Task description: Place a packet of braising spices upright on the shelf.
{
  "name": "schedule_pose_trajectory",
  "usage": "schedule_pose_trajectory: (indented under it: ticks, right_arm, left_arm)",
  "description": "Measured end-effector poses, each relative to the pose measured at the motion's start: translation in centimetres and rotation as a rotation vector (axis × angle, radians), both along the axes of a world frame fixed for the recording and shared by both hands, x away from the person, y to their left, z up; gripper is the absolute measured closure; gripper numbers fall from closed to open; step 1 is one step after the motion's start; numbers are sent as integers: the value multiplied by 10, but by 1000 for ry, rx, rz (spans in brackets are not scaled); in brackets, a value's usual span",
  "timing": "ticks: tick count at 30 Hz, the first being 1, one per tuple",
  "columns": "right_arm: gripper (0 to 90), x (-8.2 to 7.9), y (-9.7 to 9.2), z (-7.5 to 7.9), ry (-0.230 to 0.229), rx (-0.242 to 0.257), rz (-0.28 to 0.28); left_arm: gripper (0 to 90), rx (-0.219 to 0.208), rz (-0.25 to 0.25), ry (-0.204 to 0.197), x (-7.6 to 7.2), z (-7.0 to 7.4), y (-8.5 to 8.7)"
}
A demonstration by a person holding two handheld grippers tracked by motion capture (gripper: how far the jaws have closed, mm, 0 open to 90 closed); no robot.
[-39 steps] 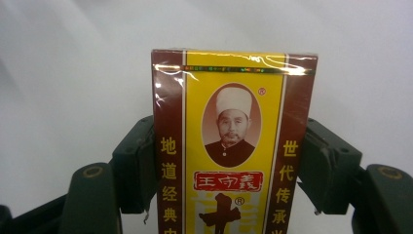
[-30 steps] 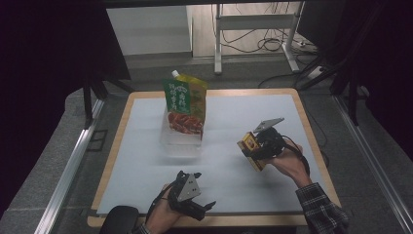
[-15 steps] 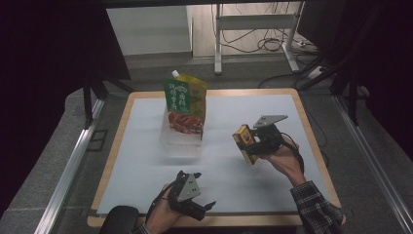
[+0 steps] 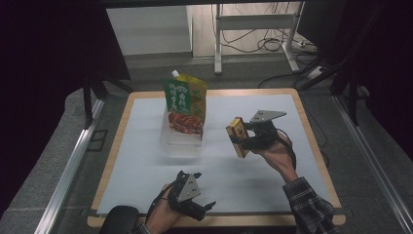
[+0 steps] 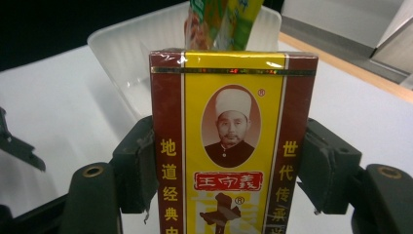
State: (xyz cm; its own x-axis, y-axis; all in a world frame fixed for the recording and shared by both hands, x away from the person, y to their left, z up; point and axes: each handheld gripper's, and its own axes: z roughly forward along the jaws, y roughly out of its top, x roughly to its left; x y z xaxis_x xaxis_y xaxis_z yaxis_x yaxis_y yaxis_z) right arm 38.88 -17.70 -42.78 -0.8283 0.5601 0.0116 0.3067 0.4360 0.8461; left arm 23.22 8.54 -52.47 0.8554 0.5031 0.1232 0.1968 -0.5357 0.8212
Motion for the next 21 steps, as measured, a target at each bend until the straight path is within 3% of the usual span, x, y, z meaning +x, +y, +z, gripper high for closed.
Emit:
schedule_pose_trajectory:
  ticks: [15,21]
  right_arm:
    - [321,7,31,12,-53,58,37]
    - [321,12,41,12,-53,86,44]
  left_arm:
    - [25,-2,3,-2,0,0,1]
    - [26,-3,3,-2,-1,1,1]
